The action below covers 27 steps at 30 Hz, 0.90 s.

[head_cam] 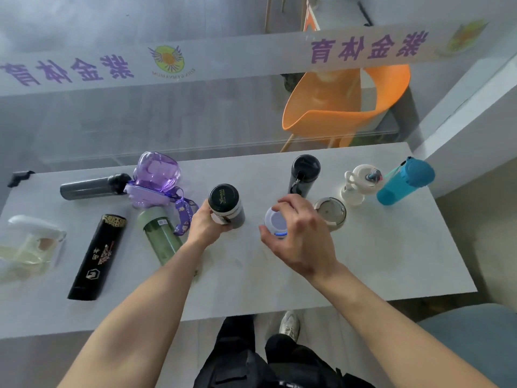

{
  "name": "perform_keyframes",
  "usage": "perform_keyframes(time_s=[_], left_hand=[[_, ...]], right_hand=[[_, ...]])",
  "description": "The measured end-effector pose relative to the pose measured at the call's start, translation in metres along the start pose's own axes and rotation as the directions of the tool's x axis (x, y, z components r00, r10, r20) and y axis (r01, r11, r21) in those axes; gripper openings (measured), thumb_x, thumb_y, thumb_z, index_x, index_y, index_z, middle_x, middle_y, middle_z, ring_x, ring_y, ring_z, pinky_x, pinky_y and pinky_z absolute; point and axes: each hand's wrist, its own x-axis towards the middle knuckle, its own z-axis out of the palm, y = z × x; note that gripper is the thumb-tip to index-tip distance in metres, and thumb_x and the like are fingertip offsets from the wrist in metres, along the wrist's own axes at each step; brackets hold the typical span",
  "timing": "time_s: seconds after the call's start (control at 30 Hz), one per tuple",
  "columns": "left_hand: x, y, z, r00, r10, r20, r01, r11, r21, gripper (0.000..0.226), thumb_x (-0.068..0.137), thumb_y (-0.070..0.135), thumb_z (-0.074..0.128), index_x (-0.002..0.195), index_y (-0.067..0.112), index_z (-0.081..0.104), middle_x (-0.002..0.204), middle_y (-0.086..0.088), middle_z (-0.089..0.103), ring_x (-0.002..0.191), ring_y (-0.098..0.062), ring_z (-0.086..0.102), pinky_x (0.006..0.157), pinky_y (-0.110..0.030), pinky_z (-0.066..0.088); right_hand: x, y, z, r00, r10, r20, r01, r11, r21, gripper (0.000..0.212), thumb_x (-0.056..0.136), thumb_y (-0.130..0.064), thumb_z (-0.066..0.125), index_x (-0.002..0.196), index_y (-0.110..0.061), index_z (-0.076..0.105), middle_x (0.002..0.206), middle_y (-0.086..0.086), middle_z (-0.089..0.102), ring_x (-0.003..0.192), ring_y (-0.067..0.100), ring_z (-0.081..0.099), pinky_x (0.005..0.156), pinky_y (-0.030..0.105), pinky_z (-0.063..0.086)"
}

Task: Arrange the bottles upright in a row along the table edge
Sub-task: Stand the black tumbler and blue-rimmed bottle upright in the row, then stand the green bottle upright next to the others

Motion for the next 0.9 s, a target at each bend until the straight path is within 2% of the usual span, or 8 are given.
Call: perform_keyframes(time_s=[0.07, 0.13, 0.23, 0.47, 0.53, 0.67, 0.8, 0.9], left_hand=[[-0.003, -0.006, -0.018, 1.0, -0.003, 0.013, 0.001, 0.996, 0.087, 0.081, 0.07, 0.017, 0.101, 0.141, 0.025, 0.063, 0.137, -0.001, 0.071, 0.132, -0.019, 0.063, 0.108, -0.035, 0.05], [-0.009, -0.012, -0.041, 1.0, 0.009, 0.013, -0.011, 0.989, 0.147, 0.076, 0.074, 0.02, 0.099, 0.142, 0.022, 0.066, 0.137, -0.002, 0.072, 0.128, -0.018, 0.066, 0.111, -0.037, 0.053], [-0.022, -0.029, -0.082, 0.999, 0.053, -0.004, -0.05, 0.955, 0.291, 0.058, 0.078, 0.027, 0.095, 0.132, 0.024, 0.072, 0.127, 0.003, 0.073, 0.113, -0.019, 0.07, 0.104, -0.037, 0.057], [-0.024, -0.078, -0.175, 0.987, 0.162, 0.007, -0.144, 0.856, 0.497, 0.039, 0.088, 0.027, 0.084, 0.126, 0.026, 0.075, 0.121, 0.004, 0.071, 0.113, -0.019, 0.068, 0.103, -0.04, 0.055], [-0.012, -0.086, -0.193, 0.975, 0.22, 0.032, -0.204, 0.824, 0.528, 0.038, 0.088, 0.026, 0.083, 0.125, 0.027, 0.074, 0.12, 0.006, 0.069, 0.112, -0.017, 0.068, 0.101, -0.039, 0.056], [0.015, -0.09, -0.217, 0.932, 0.363, 0.023, -0.307, 0.753, 0.582, 0.04, 0.085, 0.028, 0.082, 0.122, 0.029, 0.067, 0.117, 0.007, 0.059, 0.114, -0.018, 0.062, 0.094, -0.041, 0.057], [0.037, -0.097, -0.224, 0.876, 0.483, 0.019, -0.384, 0.671, 0.635, 0.06, 0.081, 0.026, 0.086, 0.134, 0.018, 0.059, 0.126, -0.005, 0.053, 0.119, -0.031, 0.054, 0.104, -0.046, 0.051], [0.048, -0.098, -0.223, 0.859, 0.51, 0.031, -0.425, 0.68, 0.597, 0.076, 0.079, 0.026, 0.088, 0.145, 0.02, 0.052, 0.142, -0.007, 0.049, 0.133, -0.033, 0.05, 0.117, -0.049, 0.044]], right_hand=[[0.005, -0.015, 0.004, 0.999, -0.034, 0.033, 0.034, 0.999, 0.013, 0.04, 0.087, -0.044, 0.077, 0.107, -0.01, 0.074, 0.113, 0.001, 0.066, 0.101, 0.023, 0.065, 0.084, 0.036, 0.057], [0.01, -0.031, 0.014, 0.995, -0.078, 0.07, 0.076, 0.997, 0.023, 0.037, 0.089, -0.045, 0.073, 0.105, -0.011, 0.072, 0.11, 0.001, 0.066, 0.099, 0.023, 0.065, 0.081, 0.037, 0.055], [0.013, -0.055, 0.04, 0.98, -0.131, 0.149, 0.119, 0.989, 0.084, 0.032, 0.091, -0.043, 0.071, 0.102, -0.013, 0.071, 0.106, 0.001, 0.064, 0.094, 0.024, 0.063, 0.077, 0.039, 0.054], [0.005, -0.11, 0.139, 0.894, -0.087, 0.44, 0.072, 0.996, 0.051, 0.043, 0.091, -0.052, 0.065, 0.108, -0.013, 0.069, 0.108, 0.003, 0.062, 0.098, 0.027, 0.064, 0.081, 0.043, 0.058], [0.004, -0.124, 0.168, 0.848, -0.038, 0.528, 0.055, 0.998, -0.016, 0.054, 0.09, -0.063, 0.063, 0.115, -0.016, 0.065, 0.112, 0.004, 0.061, 0.104, 0.028, 0.064, 0.086, 0.041, 0.056], [0.001, -0.146, 0.222, 0.738, 0.191, 0.647, -0.104, 0.98, -0.171, 0.092, 0.077, -0.085, 0.065, 0.135, -0.015, 0.053, 0.124, 0.009, 0.062, 0.116, 0.03, 0.062, 0.098, 0.043, 0.053], [-0.01, -0.158, 0.255, 0.65, 0.348, 0.676, -0.212, 0.937, -0.278, 0.089, 0.07, -0.067, 0.081, 0.132, -0.015, 0.044, 0.122, 0.011, 0.059, 0.113, 0.035, 0.063, 0.094, 0.046, 0.055], [-0.013, -0.158, 0.261, 0.619, 0.436, 0.653, -0.336, 0.899, -0.282, 0.086, 0.069, -0.054, 0.081, 0.136, -0.018, 0.043, 0.121, 0.012, 0.053, 0.111, 0.038, 0.061, 0.092, 0.046, 0.055]])
